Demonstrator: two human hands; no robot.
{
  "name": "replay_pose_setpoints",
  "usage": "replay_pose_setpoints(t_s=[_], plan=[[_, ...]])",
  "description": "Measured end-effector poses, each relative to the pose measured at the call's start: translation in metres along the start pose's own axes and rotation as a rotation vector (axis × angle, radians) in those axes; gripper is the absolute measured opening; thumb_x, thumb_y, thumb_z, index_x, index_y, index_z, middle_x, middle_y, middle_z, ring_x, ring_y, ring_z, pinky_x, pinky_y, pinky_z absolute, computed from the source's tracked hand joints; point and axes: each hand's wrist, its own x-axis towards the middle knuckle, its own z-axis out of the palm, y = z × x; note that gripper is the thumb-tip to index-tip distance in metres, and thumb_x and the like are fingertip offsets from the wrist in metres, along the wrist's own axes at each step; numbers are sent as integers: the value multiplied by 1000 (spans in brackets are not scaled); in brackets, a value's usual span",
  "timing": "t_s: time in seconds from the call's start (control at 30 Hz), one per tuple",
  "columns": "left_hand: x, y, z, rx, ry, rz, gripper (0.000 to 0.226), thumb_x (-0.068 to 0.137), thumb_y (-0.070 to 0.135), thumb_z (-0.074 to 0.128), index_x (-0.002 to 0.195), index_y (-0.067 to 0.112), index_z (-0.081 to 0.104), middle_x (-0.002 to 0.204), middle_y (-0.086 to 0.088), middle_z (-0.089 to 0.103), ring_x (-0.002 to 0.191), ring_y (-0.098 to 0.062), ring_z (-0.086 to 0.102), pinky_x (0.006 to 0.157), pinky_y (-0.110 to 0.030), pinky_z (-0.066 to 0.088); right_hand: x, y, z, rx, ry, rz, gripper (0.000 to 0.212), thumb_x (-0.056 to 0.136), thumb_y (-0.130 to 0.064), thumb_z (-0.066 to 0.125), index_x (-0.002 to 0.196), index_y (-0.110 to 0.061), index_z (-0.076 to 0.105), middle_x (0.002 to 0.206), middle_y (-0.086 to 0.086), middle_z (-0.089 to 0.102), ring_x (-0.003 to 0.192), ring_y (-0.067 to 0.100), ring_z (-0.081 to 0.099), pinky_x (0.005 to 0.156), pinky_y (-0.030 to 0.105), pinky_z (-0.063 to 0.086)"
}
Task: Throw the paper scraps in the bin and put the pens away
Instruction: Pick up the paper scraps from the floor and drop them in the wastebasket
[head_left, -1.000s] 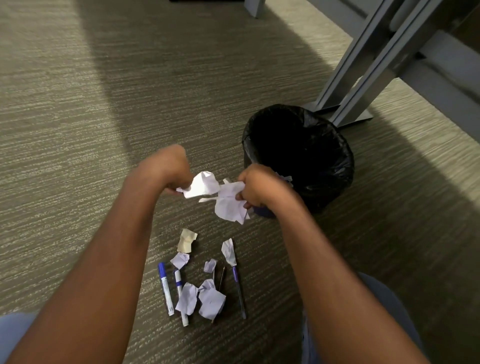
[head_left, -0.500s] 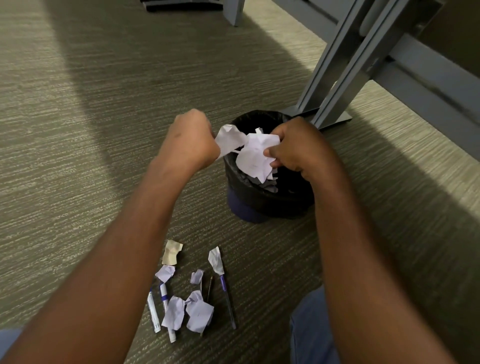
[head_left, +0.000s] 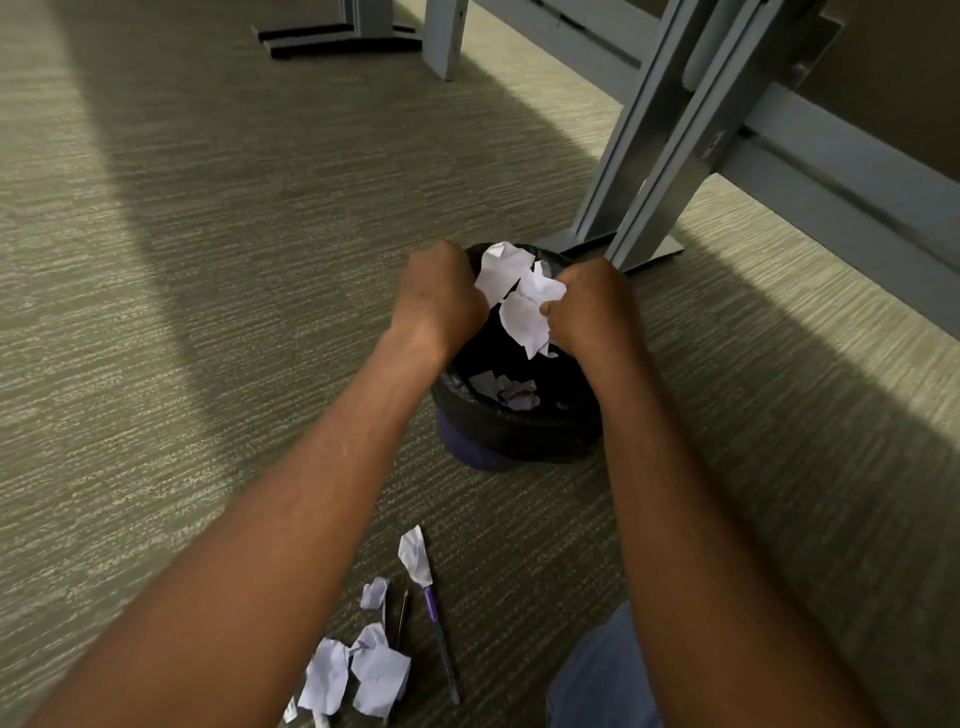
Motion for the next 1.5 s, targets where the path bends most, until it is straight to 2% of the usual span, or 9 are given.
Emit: replay_pose_setpoints(t_s=[0.1,0.2,0.4,0.47,0.6,0.83,1.0,1.23,1.5], plan=[[4,-4,17,20,12,62,13,73,6,61,77,-6,67,79,-22,70,71,-34,64,56,-32,42,5,10,9,17,55,32,27,93,-9,55,67,-12,51,80,9,59,78,23,59,61,24,35],[6,-7,33,12,-16,86,19,78,14,66,89,-2,67,86,-17,70,78,-32,66,61,-34,48,11,19,24,-14,66,40,43,92,-11,55,55,-16,34,59,0,42,57,16,46,48,22,28],[13,-15,62,15,-106,78,26,81,18,69,98,0,63,97,-17,67,87,-31,63,68,-34,48,30,22,49,94,68,108,31,97,-32,51,84,-9,68,75,7,59,68,24,57,59,24,37],[14,-17,69,28,-113,77,27,81,18,68,99,-1,64,98,-18,68,91,-33,63,71,-34,48,31,28,54,84,83,111,34,97,-36,49,81,-12,67,73,7,61,62,22,55,51,21,31],[12,-18,74,40,-123,80,28,84,11,67,108,-4,62,106,-21,67,102,-33,62,83,-38,52,29,35,60,-25,38,96,17,91,-20,62,97,-6,68,101,12,69,94,30,65,68,26,42],[9,-24,66,45,-82,92,29,87,13,64,112,0,63,112,-19,66,106,-31,61,86,-37,52,31,34,65,-27,44,103,15,95,-12,55,105,-8,66,103,11,67,86,26,61,69,28,41],[5,-26,61,44,-75,95,26,85,15,65,107,-1,66,108,-18,68,103,-30,62,85,-38,53,27,31,65,-13,68,117,16,94,-13,57,107,-10,66,105,11,68,96,28,64,69,27,42],[-4,-31,46,24,-14,136,18,84,17,66,93,1,68,93,-15,70,87,-27,65,70,-33,52,13,16,62,45,134,26,16,90,-24,64,94,-9,66,91,8,68,87,27,66,63,29,41],[-27,-46,22,-23,13,67,19,85,20,62,82,2,69,78,-13,70,71,-26,66,61,-32,53,-20,-14,72,44,228,-192,19,89,-27,64,97,-11,60,108,9,57,91,22,58,62,29,33]])
